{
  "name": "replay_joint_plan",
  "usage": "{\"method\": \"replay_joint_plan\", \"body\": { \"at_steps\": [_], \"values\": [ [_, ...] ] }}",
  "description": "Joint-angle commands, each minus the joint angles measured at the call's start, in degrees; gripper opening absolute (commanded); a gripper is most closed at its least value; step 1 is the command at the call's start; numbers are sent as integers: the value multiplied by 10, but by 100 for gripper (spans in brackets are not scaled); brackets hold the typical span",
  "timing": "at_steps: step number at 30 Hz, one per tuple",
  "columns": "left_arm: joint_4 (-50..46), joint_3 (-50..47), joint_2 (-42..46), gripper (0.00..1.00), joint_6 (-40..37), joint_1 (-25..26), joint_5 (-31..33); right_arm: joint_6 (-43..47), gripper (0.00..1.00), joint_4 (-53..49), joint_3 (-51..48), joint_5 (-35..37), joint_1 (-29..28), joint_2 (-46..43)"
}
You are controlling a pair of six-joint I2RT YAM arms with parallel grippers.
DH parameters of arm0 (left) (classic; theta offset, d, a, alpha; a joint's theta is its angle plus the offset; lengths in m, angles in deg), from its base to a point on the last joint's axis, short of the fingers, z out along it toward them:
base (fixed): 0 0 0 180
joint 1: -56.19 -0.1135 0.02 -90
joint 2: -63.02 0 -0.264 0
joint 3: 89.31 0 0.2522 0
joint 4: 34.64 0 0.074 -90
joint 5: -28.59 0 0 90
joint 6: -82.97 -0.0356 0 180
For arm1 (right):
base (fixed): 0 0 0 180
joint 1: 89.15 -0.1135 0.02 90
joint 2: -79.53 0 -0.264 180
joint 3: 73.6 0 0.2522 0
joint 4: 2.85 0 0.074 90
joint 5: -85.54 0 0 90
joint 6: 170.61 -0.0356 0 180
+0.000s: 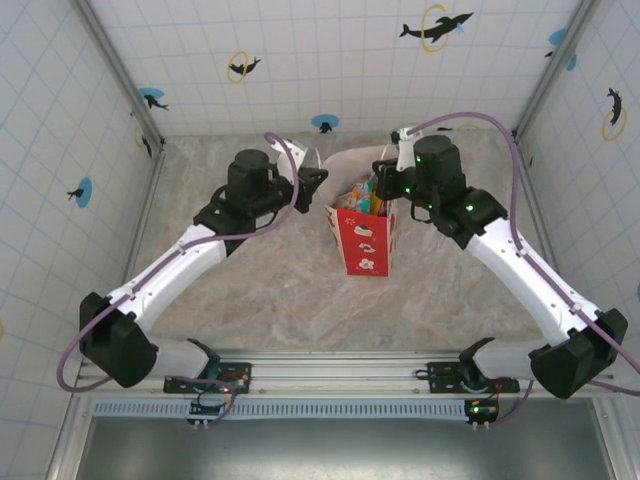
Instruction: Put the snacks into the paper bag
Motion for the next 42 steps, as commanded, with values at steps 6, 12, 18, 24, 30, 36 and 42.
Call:
{"method": "replay_joint_plan", "body": {
  "at_steps": [6,12,18,24,30,36,42],
  "values": [
    [-23,-9,29,0,-20,-10,8,0,0,51,8,43,-20,-2],
    [-31,-1,34,0,-24,-14,10,4,0,50,12,49,-23,-3],
    [-46,12,44,0,-31,-14,21,6,0,55,16,52,-31,-3],
    [-59,13,50,0,-44,-14,35,7,0,59,13,55,-34,-3],
    [-64,19,55,0,-46,-15,36,5,0,63,12,59,-42,-4],
    [-77,35,61,0,-55,-14,40,10,0,62,17,71,-47,-12],
    [-76,39,66,0,-55,-15,36,14,0,58,10,88,-48,-28]
  ]
}}
